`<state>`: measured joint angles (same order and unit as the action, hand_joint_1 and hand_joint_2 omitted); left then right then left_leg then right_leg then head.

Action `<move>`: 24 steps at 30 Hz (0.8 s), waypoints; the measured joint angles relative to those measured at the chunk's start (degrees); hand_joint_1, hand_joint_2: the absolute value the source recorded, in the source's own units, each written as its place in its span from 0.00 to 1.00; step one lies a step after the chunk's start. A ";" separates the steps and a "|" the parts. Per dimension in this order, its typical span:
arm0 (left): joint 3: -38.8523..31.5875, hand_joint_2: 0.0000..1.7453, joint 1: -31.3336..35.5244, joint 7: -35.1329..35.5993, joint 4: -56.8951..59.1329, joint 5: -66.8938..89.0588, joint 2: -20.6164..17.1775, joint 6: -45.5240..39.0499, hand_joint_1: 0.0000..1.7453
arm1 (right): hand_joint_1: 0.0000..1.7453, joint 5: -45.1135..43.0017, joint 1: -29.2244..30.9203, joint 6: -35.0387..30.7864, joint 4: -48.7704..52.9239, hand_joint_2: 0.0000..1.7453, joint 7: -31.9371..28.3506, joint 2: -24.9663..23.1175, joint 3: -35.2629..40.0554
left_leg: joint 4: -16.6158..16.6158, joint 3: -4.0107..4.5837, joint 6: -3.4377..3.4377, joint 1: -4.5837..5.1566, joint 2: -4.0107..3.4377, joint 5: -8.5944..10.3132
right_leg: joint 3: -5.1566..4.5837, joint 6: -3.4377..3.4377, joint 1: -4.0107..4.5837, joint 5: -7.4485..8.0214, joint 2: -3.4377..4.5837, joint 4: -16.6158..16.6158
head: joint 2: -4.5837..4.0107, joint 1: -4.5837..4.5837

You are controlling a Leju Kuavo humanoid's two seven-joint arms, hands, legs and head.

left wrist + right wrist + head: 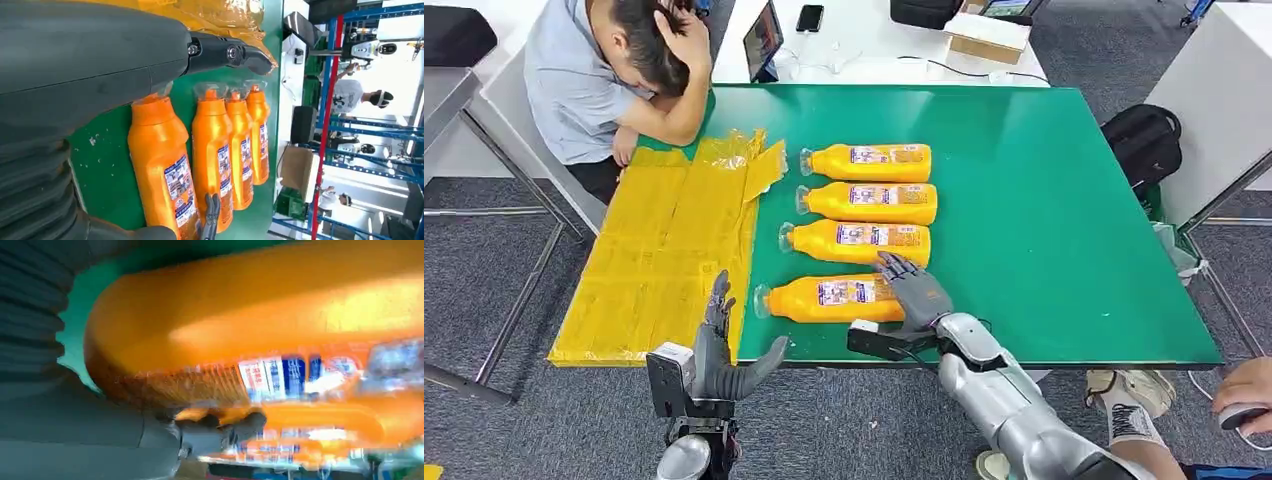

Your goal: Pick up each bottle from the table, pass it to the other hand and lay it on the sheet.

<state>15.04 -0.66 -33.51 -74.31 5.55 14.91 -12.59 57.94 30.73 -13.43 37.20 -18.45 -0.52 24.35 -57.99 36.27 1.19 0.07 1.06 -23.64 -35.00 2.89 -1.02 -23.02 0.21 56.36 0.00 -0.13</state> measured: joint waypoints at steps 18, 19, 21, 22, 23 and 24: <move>-0.11 1.00 -0.15 -0.70 0.64 -1.27 0.00 -0.94 0.00 | 1.00 -1.86 3.43 2.56 -5.47 1.00 1.40 0.94 2.97 | 0.00 -0.34 0.00 0.01 0.03 -0.01 | 0.31 0.00 -0.01 0.00 -0.01 -0.03 | 0.00 0.00; -0.13 1.00 -0.15 -0.70 0.64 -1.27 0.00 -0.94 0.00 | 1.00 -1.88 3.43 2.56 -5.53 1.00 1.40 0.94 3.00 | 0.00 -0.34 0.00 0.01 0.03 -0.01 | 0.32 0.00 -0.01 0.00 -0.01 -0.03 | 0.00 0.00; -0.18 1.00 -0.15 -0.70 0.64 -1.27 0.00 -0.94 0.00 | 1.00 -1.92 3.49 2.56 -5.64 1.00 1.38 0.94 3.11 | 0.00 -0.36 0.00 0.01 0.02 -0.01 | 0.32 0.00 -0.01 0.00 -0.01 -0.03 | 0.00 -0.02; -0.20 1.00 -0.15 -0.72 0.64 -1.27 0.00 -0.94 0.00 | 1.00 -1.95 3.55 2.56 -5.75 1.00 1.38 0.94 3.19 | 0.00 -0.36 0.00 0.01 0.02 -0.01 | 0.33 0.00 -0.01 0.00 -0.01 -0.03 | 0.00 0.00; -0.24 1.00 -0.15 -0.72 0.64 -1.27 0.00 -0.94 0.00 | 1.00 -1.97 3.60 2.56 -5.82 1.00 1.38 0.96 3.24 | 0.00 -0.37 0.00 0.01 0.02 -0.01 | 0.33 0.00 -0.01 0.00 -0.01 -0.03 | 0.00 0.00; -0.24 1.00 -0.15 -0.70 0.64 -1.27 0.00 -0.94 0.00 | 0.98 -1.97 3.62 2.56 -5.90 1.00 1.38 0.96 3.28 | 0.00 -0.38 0.00 0.01 0.03 -0.01 | 0.34 0.00 -0.01 -0.01 -0.01 -0.03 | 0.00 -0.02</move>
<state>14.80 -0.82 -34.21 -73.68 4.28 14.91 -13.53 55.98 34.34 -10.86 31.30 -17.07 0.44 27.63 -57.99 35.89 1.20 0.08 1.09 -23.65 -34.66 2.89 -1.03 -23.02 0.20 56.34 0.00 -0.15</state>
